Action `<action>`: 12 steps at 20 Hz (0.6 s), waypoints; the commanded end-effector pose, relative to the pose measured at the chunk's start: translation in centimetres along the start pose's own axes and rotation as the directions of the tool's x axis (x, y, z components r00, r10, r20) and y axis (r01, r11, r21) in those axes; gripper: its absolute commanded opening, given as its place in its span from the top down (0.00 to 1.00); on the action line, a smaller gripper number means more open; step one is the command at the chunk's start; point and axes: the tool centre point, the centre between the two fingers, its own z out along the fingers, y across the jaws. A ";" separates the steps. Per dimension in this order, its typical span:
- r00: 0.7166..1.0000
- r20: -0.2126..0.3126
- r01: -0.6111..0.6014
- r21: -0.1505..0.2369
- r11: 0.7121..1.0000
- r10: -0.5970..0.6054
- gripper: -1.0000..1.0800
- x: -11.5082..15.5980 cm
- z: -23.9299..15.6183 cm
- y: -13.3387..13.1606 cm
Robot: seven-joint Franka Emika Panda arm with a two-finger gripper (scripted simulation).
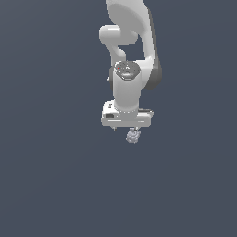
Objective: Pick up the object and move it to a goal position.
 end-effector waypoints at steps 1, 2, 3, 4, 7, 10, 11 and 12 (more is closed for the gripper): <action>0.999 0.000 -0.036 -0.003 0.999 0.036 0.04 -0.3 0.7 -0.5; 0.999 0.000 -0.052 -0.004 0.999 0.052 0.04 -0.4 1.0 -0.7; 0.998 0.000 -0.070 -0.005 0.998 0.070 0.04 -0.6 1.3 -1.0; 0.996 0.000 -0.089 -0.007 0.996 0.089 0.04 -0.7 1.6 -1.2; 0.989 -0.001 -0.149 -0.011 0.989 0.149 0.04 -1.3 2.7 -2.0; 0.979 -0.003 -0.206 -0.016 0.978 0.206 0.04 -1.8 3.7 -2.7; 0.975 -0.003 -0.222 -0.017 0.975 0.222 0.04 -2.0 4.0 -3.0; 0.971 -0.004 -0.238 -0.019 0.971 0.238 0.04 -2.2 4.3 -3.2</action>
